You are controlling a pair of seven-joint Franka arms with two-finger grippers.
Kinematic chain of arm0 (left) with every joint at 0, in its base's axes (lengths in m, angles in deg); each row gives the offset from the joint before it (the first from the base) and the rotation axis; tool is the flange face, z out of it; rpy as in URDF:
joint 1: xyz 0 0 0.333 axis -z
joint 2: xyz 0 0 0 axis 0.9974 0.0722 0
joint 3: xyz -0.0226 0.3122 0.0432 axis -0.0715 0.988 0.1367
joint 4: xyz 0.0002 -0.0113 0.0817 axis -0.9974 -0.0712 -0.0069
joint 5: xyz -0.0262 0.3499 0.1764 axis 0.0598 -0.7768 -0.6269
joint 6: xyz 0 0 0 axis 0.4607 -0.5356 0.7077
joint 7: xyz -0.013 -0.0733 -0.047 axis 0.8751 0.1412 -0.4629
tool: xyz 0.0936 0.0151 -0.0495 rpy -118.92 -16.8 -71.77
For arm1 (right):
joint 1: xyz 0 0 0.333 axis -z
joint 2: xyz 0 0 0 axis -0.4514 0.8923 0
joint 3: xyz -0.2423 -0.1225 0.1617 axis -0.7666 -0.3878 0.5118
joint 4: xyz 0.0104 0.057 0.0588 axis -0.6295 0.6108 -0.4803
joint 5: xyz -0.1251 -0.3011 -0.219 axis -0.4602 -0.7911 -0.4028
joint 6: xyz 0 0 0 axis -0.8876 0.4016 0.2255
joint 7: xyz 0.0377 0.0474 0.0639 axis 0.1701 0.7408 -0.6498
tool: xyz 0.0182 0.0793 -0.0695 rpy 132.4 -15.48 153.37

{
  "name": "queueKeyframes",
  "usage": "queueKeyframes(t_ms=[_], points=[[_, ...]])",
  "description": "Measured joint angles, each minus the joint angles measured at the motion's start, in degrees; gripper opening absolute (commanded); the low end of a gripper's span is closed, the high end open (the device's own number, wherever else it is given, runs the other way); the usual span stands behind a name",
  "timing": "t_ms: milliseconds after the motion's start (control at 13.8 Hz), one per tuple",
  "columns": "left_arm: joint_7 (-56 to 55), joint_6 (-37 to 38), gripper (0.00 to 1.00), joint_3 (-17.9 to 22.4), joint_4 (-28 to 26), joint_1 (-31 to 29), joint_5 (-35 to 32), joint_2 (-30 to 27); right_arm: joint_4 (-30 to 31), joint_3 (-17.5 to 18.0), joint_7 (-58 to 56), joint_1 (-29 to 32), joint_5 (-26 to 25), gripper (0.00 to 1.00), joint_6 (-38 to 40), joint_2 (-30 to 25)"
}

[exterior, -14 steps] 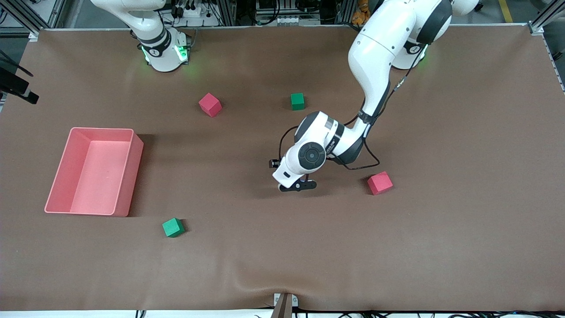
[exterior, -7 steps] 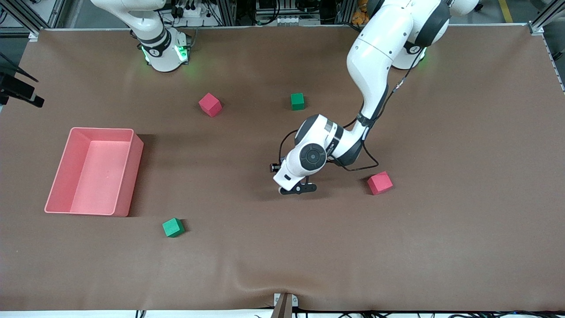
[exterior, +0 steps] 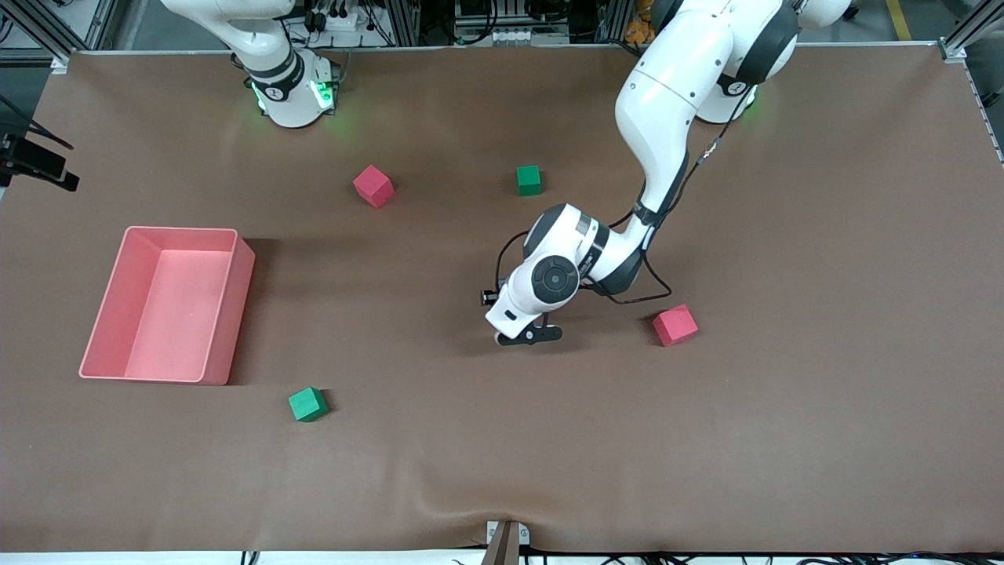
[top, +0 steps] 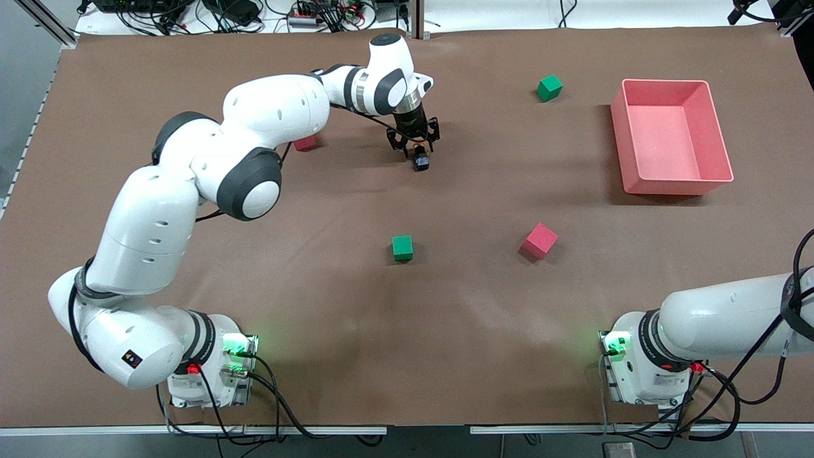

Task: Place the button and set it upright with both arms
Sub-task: 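Lower the left gripper and close it around the button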

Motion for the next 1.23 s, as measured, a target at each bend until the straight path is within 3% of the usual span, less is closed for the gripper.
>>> queueKeyframes(t_ms=[725,1232], points=[[-3.4,0.0,0.68,-0.1,0.0,0.2,0.0,0.1,0.7,0.2,-0.8,0.0,-1.4,1.00,-0.6,0.0],[-5.2,0.0,0.49,-0.1,0.0,0.2,0.0,0.2,0.9,0.1,-0.8,0.0,-1.6,1.00,-0.6,0.0]])
